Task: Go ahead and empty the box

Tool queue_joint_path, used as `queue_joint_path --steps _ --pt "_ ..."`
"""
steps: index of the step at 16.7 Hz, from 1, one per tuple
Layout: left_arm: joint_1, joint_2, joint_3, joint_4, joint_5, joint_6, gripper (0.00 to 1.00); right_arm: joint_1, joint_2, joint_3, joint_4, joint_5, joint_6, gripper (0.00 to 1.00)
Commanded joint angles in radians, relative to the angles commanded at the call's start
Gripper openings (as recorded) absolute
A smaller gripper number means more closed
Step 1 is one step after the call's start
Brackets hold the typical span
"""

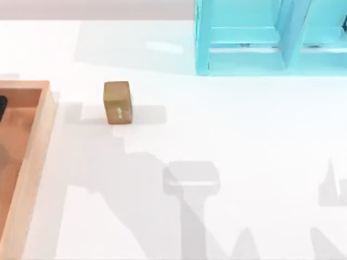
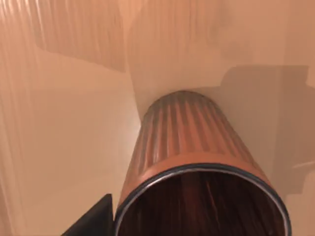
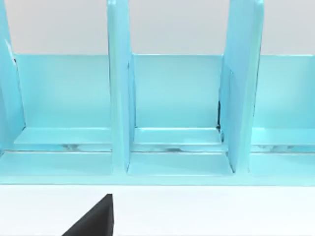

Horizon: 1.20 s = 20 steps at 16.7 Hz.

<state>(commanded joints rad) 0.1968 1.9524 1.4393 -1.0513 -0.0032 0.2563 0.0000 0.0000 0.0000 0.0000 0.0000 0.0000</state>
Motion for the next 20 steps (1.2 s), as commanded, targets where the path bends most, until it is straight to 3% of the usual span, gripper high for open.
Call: queue_joint_path --steps 7,20 --pt "-0.001 0.022 -0.049 0.069 -0.001 -0.001 1.00 0.000 0.000 0.000 0.000 0.000 0.000 1.00" --pt "-0.001 0.022 -0.049 0.069 -0.001 -0.001 0.02 0.000 0.000 0.000 0.000 0.000 0.000 1.00"
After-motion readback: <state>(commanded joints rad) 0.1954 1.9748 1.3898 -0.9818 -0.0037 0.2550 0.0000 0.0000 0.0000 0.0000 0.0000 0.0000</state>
